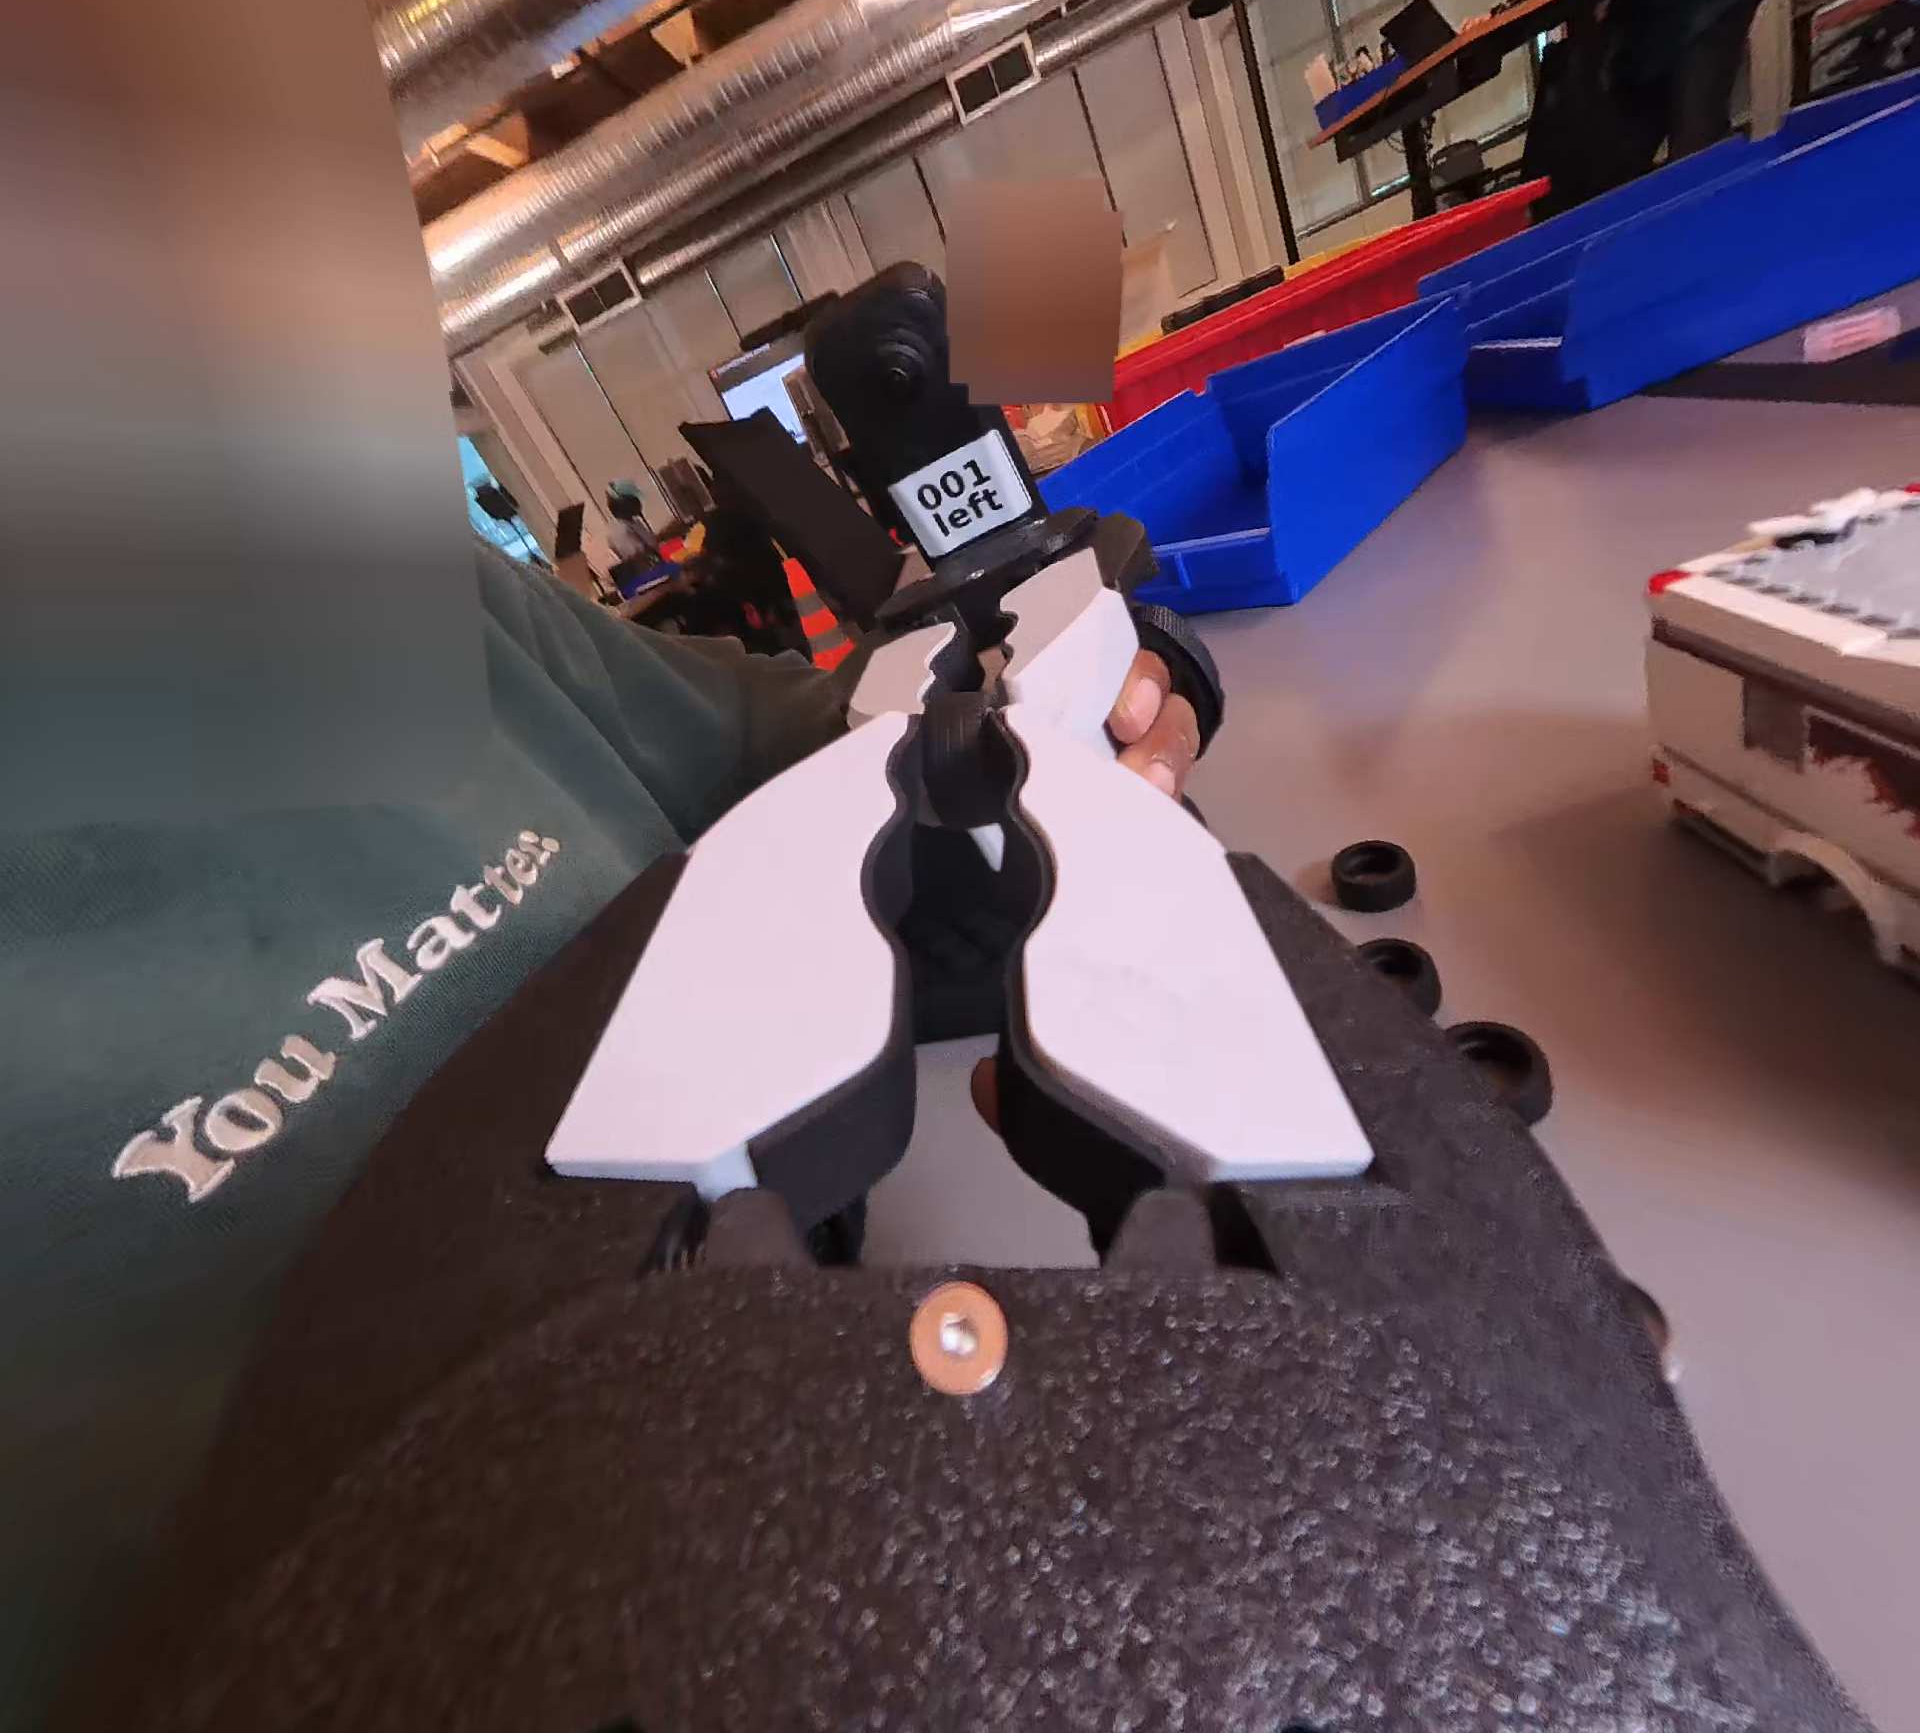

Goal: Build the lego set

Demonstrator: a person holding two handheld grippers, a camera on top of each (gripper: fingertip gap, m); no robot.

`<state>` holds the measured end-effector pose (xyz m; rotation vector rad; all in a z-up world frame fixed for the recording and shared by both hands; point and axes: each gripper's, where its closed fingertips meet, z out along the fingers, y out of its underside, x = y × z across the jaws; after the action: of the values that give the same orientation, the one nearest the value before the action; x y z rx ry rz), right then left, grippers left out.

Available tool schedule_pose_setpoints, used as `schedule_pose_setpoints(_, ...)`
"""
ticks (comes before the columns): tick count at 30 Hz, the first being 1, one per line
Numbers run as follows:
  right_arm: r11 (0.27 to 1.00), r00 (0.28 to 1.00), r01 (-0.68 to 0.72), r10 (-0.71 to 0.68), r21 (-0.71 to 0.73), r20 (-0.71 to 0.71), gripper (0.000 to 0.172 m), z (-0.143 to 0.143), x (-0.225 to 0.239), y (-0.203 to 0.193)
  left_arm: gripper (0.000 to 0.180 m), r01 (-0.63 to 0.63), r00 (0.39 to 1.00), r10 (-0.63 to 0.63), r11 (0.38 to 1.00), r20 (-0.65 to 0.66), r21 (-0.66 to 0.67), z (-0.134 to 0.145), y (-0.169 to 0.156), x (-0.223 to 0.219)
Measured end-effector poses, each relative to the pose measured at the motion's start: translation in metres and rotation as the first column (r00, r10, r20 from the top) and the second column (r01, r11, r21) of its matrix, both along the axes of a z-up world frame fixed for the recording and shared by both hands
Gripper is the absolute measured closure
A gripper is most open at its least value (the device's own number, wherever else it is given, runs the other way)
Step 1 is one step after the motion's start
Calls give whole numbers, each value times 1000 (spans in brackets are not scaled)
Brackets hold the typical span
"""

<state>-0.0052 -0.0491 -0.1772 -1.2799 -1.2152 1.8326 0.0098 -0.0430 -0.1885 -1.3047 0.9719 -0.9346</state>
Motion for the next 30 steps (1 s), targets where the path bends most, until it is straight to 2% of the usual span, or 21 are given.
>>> schedule_pose_setpoints(3,994,1000,-12,12,108,2,159,1,3,-6,169,11,1000,-11,999,-16,32,0,-5,2)
schedule_pose_setpoints(7,956,998,-53,41,290,46,149,-4,8,-13,169,-17,993,39,981,-110,195,-4,-7,2)
schedule_pose_setpoints(10,872,998,17,-44,489,43,159,-10,9,-7,169,-35,984,80,962,-157,271,-8,-6,4)
schedule_pose_setpoints(13,691,991,65,-128,720,34,161,-22,11,0,166,-28,983,52,990,-178,138,-19,1,2)
schedule_pose_setpoints(15,520,985,100,-172,848,-11,161,-29,13,4,157,3,990,-1,1000,-138,15,-19,2,0)
schedule_pose_setpoints(18,245,975,165,-185,955,-121,161,-32,13,4,145,45,994,-60,985,-87,-167,-23,5,3)
schedule_pose_setpoints(20,88,968,192,-183,977,-173,161,-35,13,6,143,65,993,-86,970,-81,-233,-26,5,5)
schedule_pose_setpoints(23,-21,962,213,-168,977,-213,161,-39,11,6,149,81,990,-112,951,-88,-298,-30,3,9)
schedule_pose_setpoints(25,-18,966,206,-158,978,-206,161,-42,11,6,153,72,988,-110,951,-112,-301,-33,3,10)
schedule_pose_setpoints(26,27,968,195,-164,981,-188,160,-44,11,7,156,66,988,-104,954,-117,-292,-34,4,9)
schedule_pose_setpoints(27,110,972,174,-176,979,-153,150,-45,13,9,156,56,988,-93,958,-120,-281,-34,6,8)
schedule_pose_setpoints(30,428,965,112,-262,897,5,121,-48,19,26,156,-8,981,-29,982,-193,-187,-38,12,3)
